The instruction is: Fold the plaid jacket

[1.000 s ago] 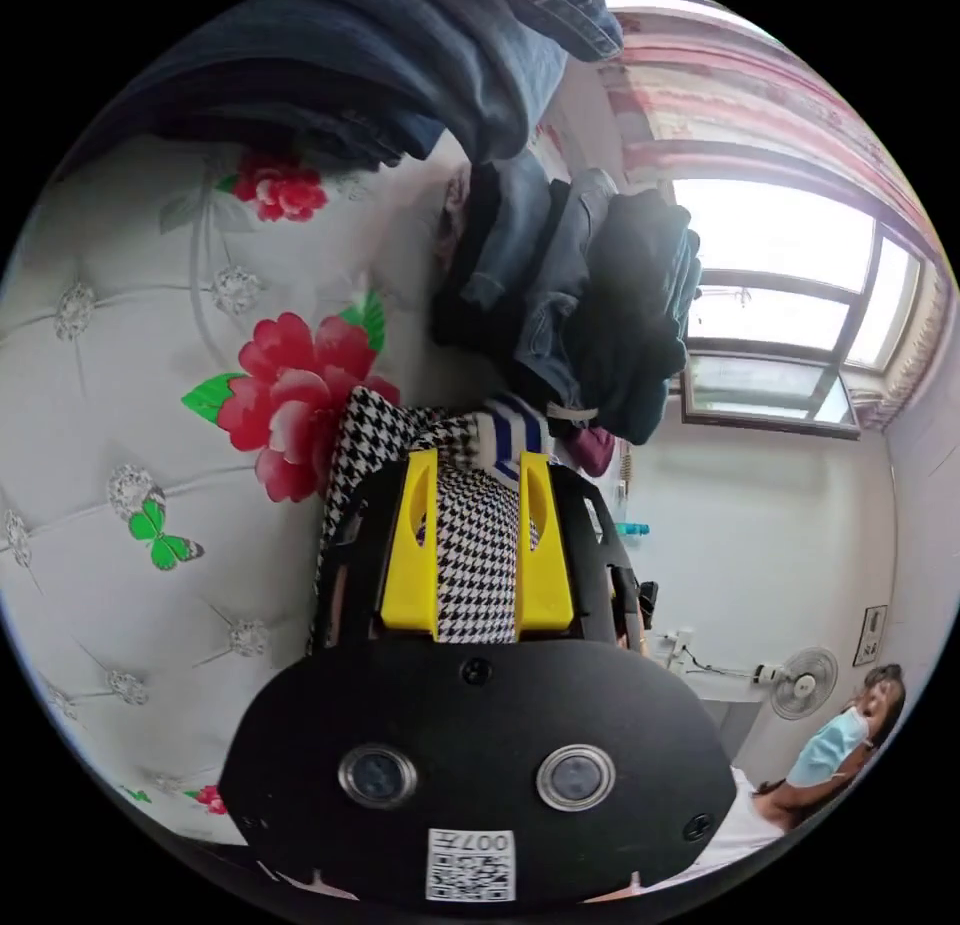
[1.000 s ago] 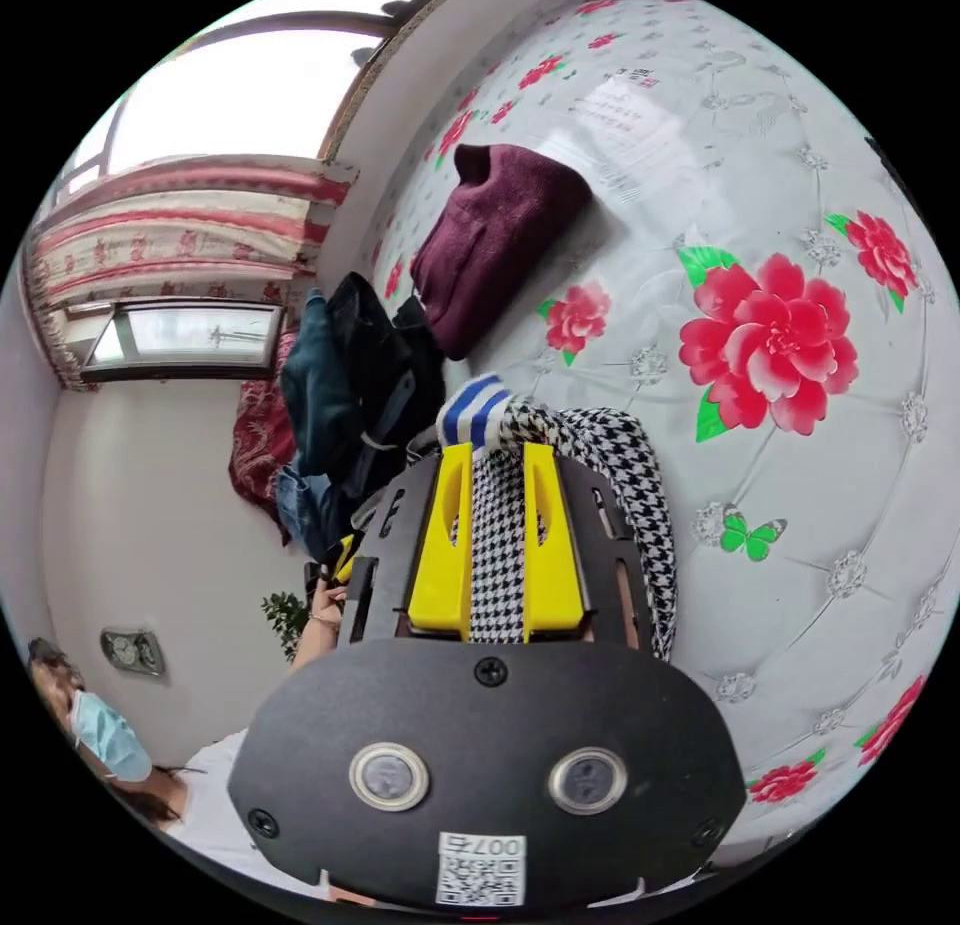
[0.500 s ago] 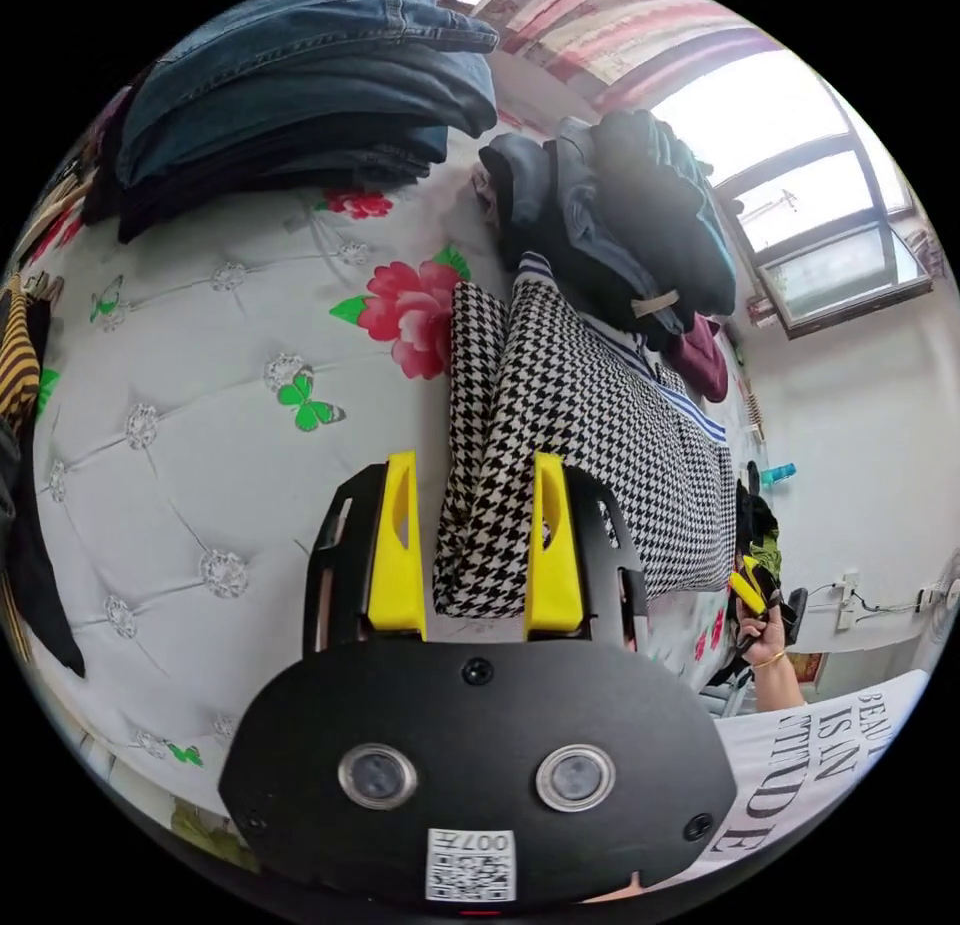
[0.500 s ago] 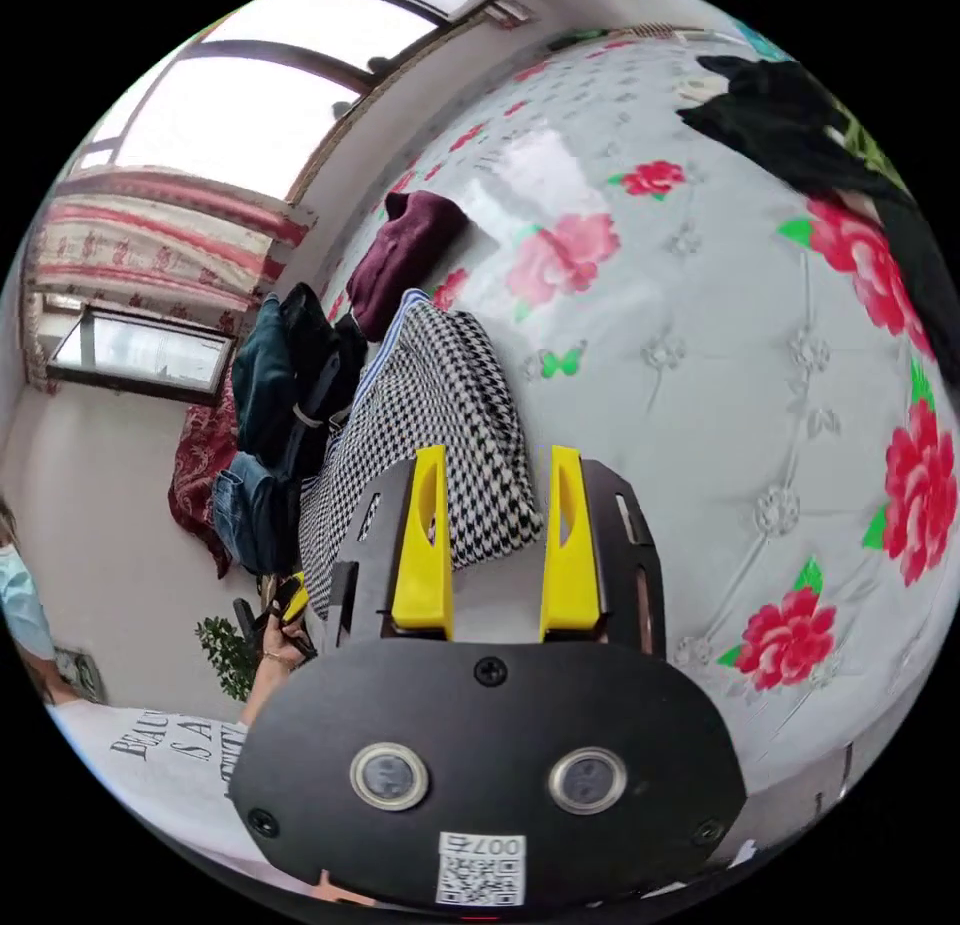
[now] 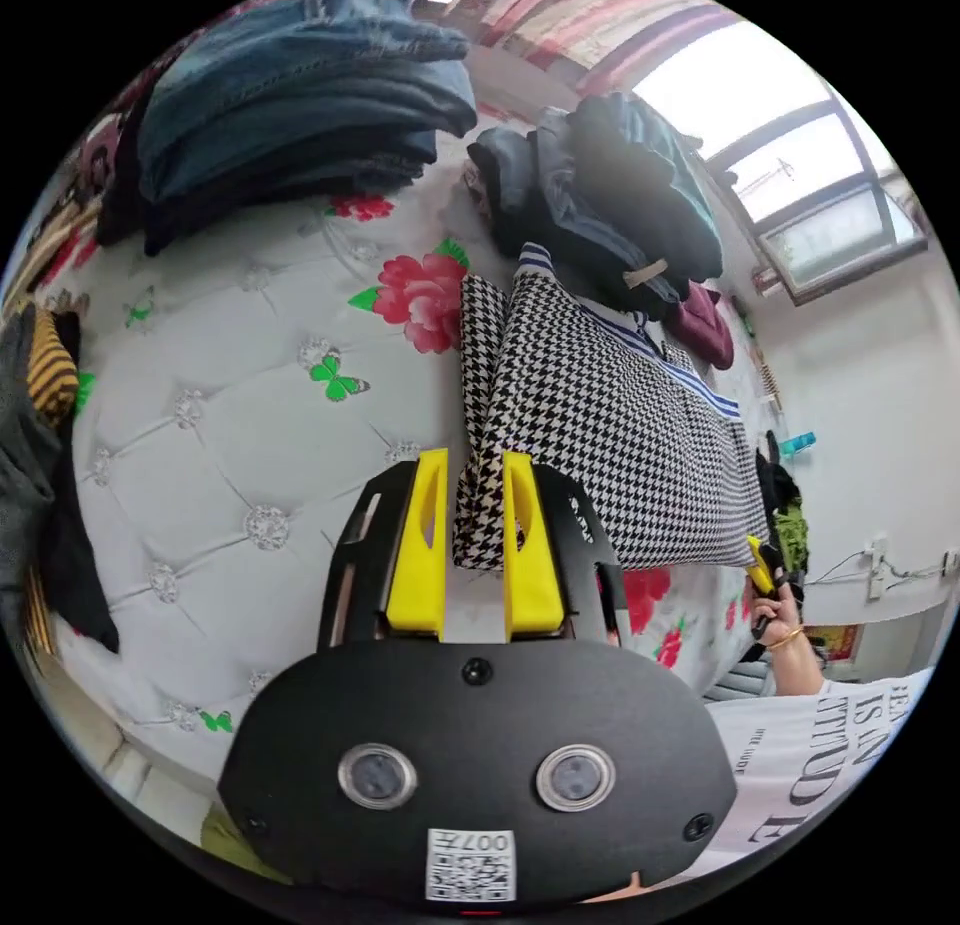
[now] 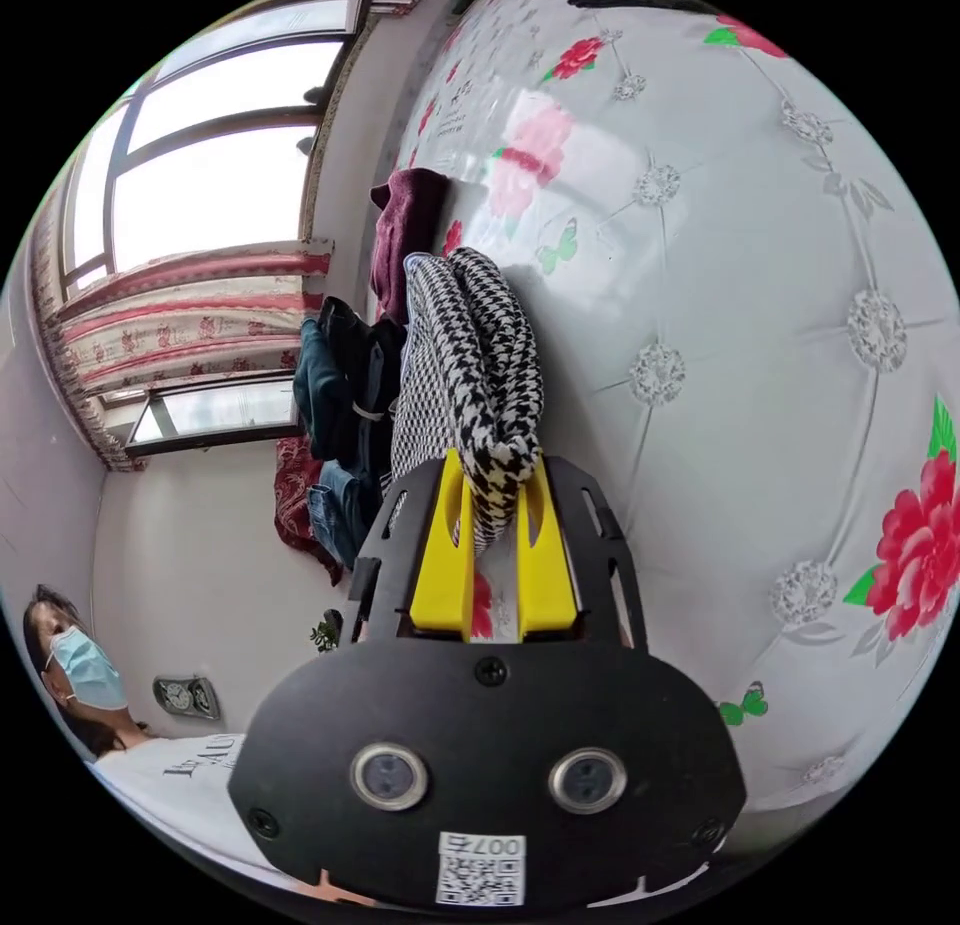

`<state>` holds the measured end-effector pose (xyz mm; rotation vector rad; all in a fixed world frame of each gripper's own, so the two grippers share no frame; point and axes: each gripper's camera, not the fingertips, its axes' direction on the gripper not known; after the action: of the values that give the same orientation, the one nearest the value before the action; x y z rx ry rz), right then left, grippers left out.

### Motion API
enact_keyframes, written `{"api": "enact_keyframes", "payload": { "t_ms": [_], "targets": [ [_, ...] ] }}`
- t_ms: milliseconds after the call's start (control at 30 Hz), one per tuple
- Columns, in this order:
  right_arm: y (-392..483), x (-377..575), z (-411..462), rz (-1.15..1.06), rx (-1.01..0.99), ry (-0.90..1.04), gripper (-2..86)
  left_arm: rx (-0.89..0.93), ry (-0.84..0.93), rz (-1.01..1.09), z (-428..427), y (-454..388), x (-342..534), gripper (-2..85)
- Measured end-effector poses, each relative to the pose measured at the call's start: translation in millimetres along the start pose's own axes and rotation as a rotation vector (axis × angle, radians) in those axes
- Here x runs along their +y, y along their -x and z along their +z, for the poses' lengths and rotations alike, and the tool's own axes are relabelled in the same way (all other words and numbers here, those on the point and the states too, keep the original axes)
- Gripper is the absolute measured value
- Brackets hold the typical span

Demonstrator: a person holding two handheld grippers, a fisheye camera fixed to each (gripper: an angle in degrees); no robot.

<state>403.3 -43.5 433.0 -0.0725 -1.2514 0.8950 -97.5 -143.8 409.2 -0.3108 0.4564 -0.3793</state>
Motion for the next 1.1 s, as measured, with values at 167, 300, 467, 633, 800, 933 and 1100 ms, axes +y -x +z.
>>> {"api": "enact_keyframes", "payload": {
  "t_ms": [167,300,467,633,800,933,1100],
  "targets": [
    [-36,34,-20,0.062,-0.039,0.004,3.0,0.212,-0.069,0.322,1,-123,39,9.1],
    [-52,45,-24,0.107,-0.089,-0.023,2.6,0.292,0.02,0.438,66,-197,62,9.2],
    [-43,53,-28,0.027,-0.033,-0.005,2.1,0.117,-0.011,0.572,130,-223,93,8.7],
    [-54,66,-26,0.046,-0.035,-0.003,2.0,0.153,-0.005,0.563,98,-223,91,8.0],
    [-44,83,-22,0.021,0.01,-0.011,1.9,0.03,0.096,0.58,120,-221,100,6.0],
    [40,95,-12,-0.231,0.064,0.027,1.9,0.114,0.073,0.52,123,-203,90,5.5],
    [210,150,55,-0.847,0.196,0.227,2.2,0.118,0.033,0.498,107,-197,82,3.2]
  ]
}}
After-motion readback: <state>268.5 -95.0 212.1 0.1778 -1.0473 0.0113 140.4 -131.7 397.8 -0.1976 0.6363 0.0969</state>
